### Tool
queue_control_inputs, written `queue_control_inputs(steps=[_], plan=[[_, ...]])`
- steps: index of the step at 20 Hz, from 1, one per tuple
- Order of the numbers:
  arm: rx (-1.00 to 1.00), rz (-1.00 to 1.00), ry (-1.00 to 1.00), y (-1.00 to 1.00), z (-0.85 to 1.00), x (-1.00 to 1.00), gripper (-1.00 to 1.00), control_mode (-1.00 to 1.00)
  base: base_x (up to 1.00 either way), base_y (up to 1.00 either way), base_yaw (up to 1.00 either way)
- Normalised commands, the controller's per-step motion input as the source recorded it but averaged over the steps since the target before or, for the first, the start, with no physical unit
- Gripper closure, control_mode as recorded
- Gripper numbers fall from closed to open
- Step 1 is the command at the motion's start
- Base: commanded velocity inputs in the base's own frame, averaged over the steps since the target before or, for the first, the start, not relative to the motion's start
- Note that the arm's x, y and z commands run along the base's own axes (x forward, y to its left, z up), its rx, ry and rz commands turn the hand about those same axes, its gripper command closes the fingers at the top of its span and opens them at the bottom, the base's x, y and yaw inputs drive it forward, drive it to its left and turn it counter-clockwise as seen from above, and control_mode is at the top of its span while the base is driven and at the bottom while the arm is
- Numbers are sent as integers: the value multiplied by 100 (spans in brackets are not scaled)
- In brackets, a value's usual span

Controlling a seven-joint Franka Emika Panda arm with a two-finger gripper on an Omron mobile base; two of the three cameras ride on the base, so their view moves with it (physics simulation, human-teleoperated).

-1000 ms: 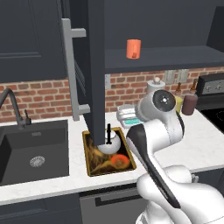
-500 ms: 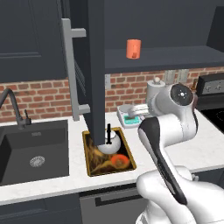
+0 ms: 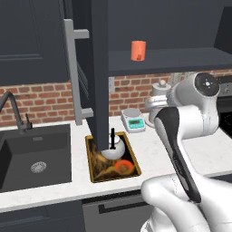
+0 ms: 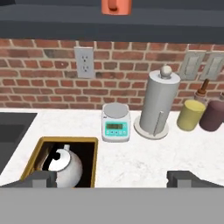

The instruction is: Pick the kettle from the counter and place it on the tray. Then pick the mug from the cabinet and place it on the tray. Then close the cabinet doors.

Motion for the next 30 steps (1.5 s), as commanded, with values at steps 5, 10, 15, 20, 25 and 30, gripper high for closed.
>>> queue_control_inputs(steps=[5,10,15,20,25,30], plan=[[0,-4,2,-17,67,0,-100,-100,0,0,0],[0,-4,9,-7,57,0,-100,-100,0,0,0],[0,-3,1,-1,20,1,-100,-100,0,0,0],[-1,-1,0,0,0,17,-100,-100,0,0,0],[0,-1,-3,0,0,28,-100,-100,0,0,0],[0,-1,-12,0,0,36,-100,-100,0,0,0]])
